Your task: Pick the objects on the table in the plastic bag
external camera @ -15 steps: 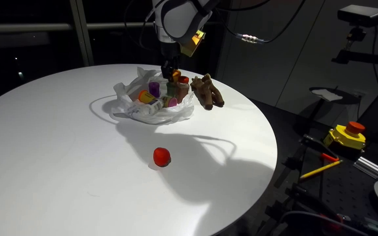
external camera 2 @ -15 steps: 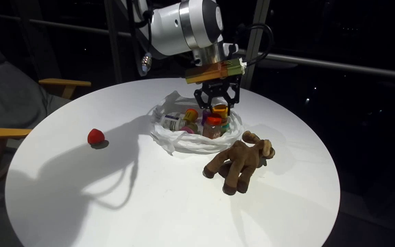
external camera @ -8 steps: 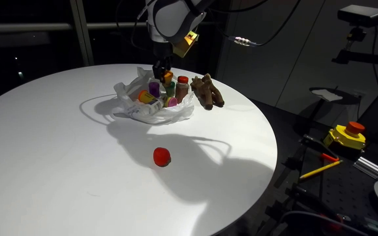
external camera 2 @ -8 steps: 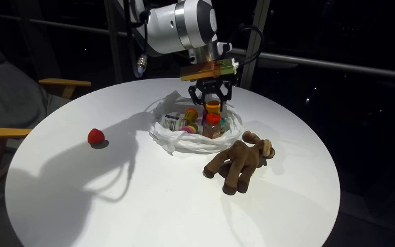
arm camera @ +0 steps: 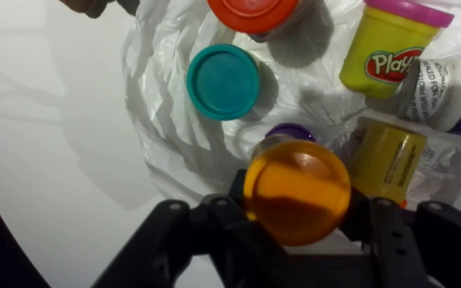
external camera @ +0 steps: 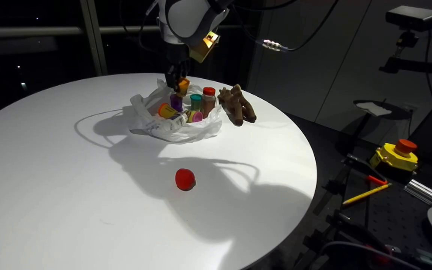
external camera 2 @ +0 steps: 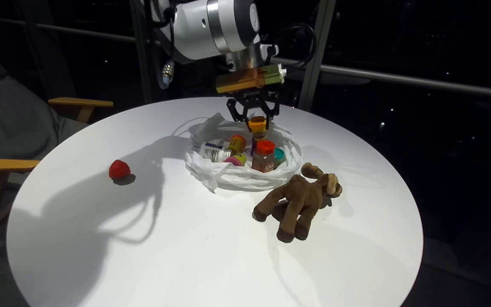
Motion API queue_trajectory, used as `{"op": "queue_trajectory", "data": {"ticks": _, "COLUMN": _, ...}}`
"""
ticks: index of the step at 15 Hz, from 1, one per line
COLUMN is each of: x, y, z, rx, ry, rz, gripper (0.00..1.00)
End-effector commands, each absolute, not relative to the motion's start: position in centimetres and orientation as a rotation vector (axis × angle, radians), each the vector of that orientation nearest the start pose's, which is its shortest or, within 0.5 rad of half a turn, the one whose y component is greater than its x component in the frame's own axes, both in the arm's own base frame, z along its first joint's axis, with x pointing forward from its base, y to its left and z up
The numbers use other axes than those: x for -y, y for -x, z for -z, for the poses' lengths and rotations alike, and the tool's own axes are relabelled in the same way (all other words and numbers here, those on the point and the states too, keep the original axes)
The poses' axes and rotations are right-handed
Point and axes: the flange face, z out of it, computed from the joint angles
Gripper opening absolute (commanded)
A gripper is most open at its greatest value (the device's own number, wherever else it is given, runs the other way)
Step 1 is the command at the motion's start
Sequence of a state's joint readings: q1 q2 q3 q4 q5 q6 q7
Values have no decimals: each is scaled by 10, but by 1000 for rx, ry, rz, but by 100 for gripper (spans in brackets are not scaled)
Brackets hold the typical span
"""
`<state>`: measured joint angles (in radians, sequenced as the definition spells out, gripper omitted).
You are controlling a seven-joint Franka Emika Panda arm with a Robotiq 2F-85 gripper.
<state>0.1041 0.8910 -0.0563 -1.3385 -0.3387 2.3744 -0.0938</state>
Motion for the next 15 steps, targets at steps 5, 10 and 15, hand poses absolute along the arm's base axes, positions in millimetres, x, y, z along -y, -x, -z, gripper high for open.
{"op": "queue_trajectory", "data": {"ticks": 5, "x": -42, "y": -755, "z": -196, "rx": 725, "ry": 3326, "rz": 206, "gripper": 23}}
{"op": "queue_trajectory", "data": {"ticks": 10, "x": -48, "y": -755, "z": -198, "rx": 759, "ry": 3338, "rz": 205, "gripper": 74}}
{"op": "queue_trajectory", "data": {"ticks": 15, "x": -52, "y": -755, "z": -209, "rx": 758, "ry": 3352, "rz": 242, "gripper": 100}}
